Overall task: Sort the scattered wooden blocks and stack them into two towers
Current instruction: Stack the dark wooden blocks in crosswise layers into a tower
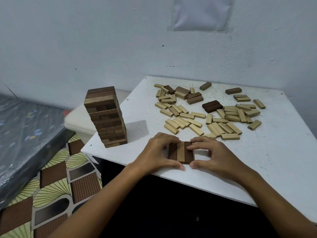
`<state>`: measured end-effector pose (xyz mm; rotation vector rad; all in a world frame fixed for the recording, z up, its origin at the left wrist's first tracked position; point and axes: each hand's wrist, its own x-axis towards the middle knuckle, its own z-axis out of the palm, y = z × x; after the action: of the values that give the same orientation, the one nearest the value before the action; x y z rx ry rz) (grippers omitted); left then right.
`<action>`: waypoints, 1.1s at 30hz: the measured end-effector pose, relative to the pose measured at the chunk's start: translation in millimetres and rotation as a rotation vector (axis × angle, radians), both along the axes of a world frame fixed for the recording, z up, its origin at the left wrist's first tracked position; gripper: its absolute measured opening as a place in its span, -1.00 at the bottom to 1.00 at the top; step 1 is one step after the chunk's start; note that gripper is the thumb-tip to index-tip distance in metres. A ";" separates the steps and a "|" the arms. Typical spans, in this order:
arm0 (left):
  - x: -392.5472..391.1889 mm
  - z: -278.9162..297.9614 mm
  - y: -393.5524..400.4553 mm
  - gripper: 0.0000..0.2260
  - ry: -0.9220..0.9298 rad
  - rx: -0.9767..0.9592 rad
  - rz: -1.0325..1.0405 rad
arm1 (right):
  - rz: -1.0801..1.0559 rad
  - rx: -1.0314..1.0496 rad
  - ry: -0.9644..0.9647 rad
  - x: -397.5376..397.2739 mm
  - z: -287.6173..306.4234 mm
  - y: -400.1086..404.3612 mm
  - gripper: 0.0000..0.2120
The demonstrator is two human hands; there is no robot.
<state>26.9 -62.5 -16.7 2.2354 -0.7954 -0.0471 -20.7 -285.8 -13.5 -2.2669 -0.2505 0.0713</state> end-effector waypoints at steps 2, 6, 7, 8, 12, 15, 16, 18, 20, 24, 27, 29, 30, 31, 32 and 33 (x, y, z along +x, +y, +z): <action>0.5 2.1 1.3 -0.28 0.011 0.036 -0.019 | 0.000 0.011 -0.006 -0.6 1.5 0.4 -0.49; 3.4 5.8 8.0 -0.20 0.101 0.071 0.000 | -0.013 -0.021 -0.043 0.6 3.2 3.1 -0.38; 4.7 5.5 9.6 -0.19 0.117 0.079 0.000 | -0.006 -0.051 -0.034 1.4 2.9 3.9 -0.34; 5.6 5.5 10.8 -0.18 0.125 0.084 -0.004 | 0.007 -0.078 -0.021 2.6 3.2 5.0 -0.30; 8.2 5.4 11.1 -0.13 0.152 0.079 -0.035 | 0.043 -0.104 0.007 6.0 2.1 7.8 -0.19; 10.9 4.3 10.1 -0.13 0.169 0.068 -0.043 | 0.046 -0.082 0.003 7.3 1.1 7.6 -0.13; 11.7 3.5 9.9 -0.14 0.172 0.064 -0.041 | 0.047 -0.079 -0.003 7.6 0.6 7.5 -0.11; 13.2 1.9 9.6 -0.14 0.178 0.061 -0.037 | 0.050 -0.080 -0.010 8.7 -1.0 7.2 -0.10; 13.7 1.7 8.8 -0.15 0.182 0.064 -0.037 | 0.046 -0.076 -0.020 9.9 -3.3 6.8 -0.10; 13.4 2.4 6.2 -0.17 0.178 0.054 -0.038 | 0.040 -0.072 -0.038 11.5 -5.3 8.6 -0.14; 13.8 2.5 5.1 -0.18 0.177 0.029 -0.044 | 0.044 -0.060 -0.052 12.7 -5.9 11.7 -0.19; 13.8 3.3 4.4 -0.20 0.186 0.010 -0.051 | 0.046 -0.053 -0.056 13.1 -6.4 13.9 -0.21; 13.7 4.3 3.9 -0.21 0.193 0.003 -0.053 | 0.048 -0.054 -0.060 13.7 -6.3 14.3 -0.22; 13.7 5.4 3.1 -0.21 0.200 -0.002 -0.053 | 0.048 -0.058 -0.065 14.4 -5.8 14.2 -0.22; 14.2 7.8 2.5 -0.22 0.202 -0.009 -0.047 | 0.048 -0.061 -0.075 15.2 -2.8 13.9 -0.23; 15.1 11.0 1.7 -0.23 0.200 -0.015 -0.038 | 0.045 -0.061 -0.085 16.4 1.2 13.0 -0.24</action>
<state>42.0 -60.8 -5.7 2.1609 -0.7265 -0.2785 -4.3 -272.7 -12.3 -2.3282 -0.3486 0.0068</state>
